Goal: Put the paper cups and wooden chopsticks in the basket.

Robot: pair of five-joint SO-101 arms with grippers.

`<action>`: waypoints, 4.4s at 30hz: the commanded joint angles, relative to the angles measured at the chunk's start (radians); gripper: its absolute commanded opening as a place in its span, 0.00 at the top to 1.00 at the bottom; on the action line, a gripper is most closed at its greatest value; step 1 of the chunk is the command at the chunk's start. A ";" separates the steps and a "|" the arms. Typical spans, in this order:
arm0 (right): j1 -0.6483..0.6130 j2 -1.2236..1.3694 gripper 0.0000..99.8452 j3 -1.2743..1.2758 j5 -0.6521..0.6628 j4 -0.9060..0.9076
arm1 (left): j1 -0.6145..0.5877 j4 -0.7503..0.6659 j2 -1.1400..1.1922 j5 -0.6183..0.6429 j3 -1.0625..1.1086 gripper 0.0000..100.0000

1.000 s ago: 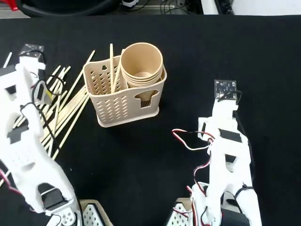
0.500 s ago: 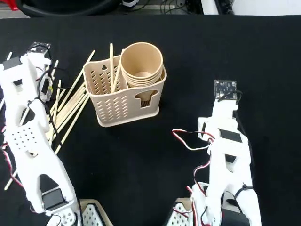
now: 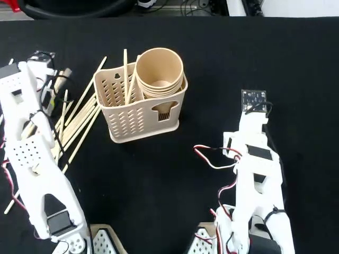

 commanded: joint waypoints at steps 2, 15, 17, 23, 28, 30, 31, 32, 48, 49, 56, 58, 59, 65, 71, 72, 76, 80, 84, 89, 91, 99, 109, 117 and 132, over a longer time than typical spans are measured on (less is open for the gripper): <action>-0.003 -0.002 0.98 -0.004 0.006 -0.017 | -0.005 0.126 -0.103 0.061 -0.173 0.97; -0.003 -0.002 0.98 -0.004 0.006 -0.017 | 0.018 0.161 -0.479 0.152 -0.073 0.97; -0.003 -0.002 0.98 -0.004 0.006 -0.017 | 0.033 0.161 -0.578 0.158 -0.013 0.97; -0.003 -0.002 0.98 -0.004 0.006 -0.017 | 0.131 0.133 -0.913 0.216 0.151 0.97; -0.002 -0.002 0.98 -0.004 0.006 -0.015 | 0.216 -0.063 -1.129 0.279 0.306 0.97; -0.002 -0.002 0.98 -0.004 0.006 -0.015 | 0.232 -0.164 -1.185 0.310 0.404 0.97; -0.002 -0.002 0.98 -0.004 0.006 -0.015 | 0.236 -0.213 -1.214 0.327 0.458 0.97; -0.002 -0.002 0.98 -0.004 0.006 -0.015 | 0.240 -0.256 -1.235 0.339 0.510 0.97; -0.002 -0.002 0.98 -0.004 0.006 -0.015 | 0.315 -0.723 -1.817 0.479 1.204 0.97; -0.002 -0.002 0.98 -0.004 0.006 -0.015 | 0.331 -0.726 -1.863 0.479 1.231 0.97; -0.002 -0.002 0.98 -0.004 0.006 -0.015 | 0.394 -0.799 -2.102 0.605 1.339 0.97; -0.002 -0.002 0.98 -0.004 0.006 -0.015 | 0.395 -0.844 -2.130 0.666 1.357 0.97; -0.002 -0.002 0.98 -0.004 0.006 -0.015 | 0.395 -0.868 -2.136 0.698 1.363 0.97; -0.002 -0.002 0.98 -0.004 0.006 -0.015 | 0.427 -0.974 -2.097 0.852 1.363 0.97; -0.002 -0.002 0.98 -0.004 0.006 -0.015 | 0.547 -1.039 -2.019 0.855 1.403 0.97; -0.002 -0.002 0.98 -0.004 0.006 -0.015 | 0.553 -1.066 -2.007 0.855 1.426 0.97; -0.002 -0.002 0.98 -0.004 0.008 -0.015 | 0.552 -1.175 -1.970 0.855 1.538 0.97; -0.002 -0.002 0.98 -0.004 0.008 -0.015 | 0.556 -1.195 -1.969 0.855 1.623 0.97; -0.002 -0.002 0.98 -0.004 0.008 -0.015 | 0.559 -1.197 -1.969 0.855 1.682 0.97; -0.002 -0.002 0.98 -0.004 0.009 -0.015 | 0.564 -1.194 -1.969 0.855 1.742 0.97; -0.002 -0.002 0.98 -0.004 0.009 -0.015 | 0.582 -1.191 -1.969 0.819 1.762 0.95; -0.002 -0.002 0.98 -0.004 0.011 -0.015 | 0.633 -1.089 -1.970 0.756 1.696 0.79; -0.008 -0.002 0.98 -0.004 0.011 -0.015 | 0.409 -0.402 -1.903 0.503 1.176 0.80; -0.006 -0.002 0.98 -0.004 0.011 -0.015 | 0.216 -0.253 -1.663 0.261 1.119 0.80; -0.003 -0.002 0.98 -0.004 0.011 -0.015 | 0.120 -0.356 -1.073 0.103 1.136 0.81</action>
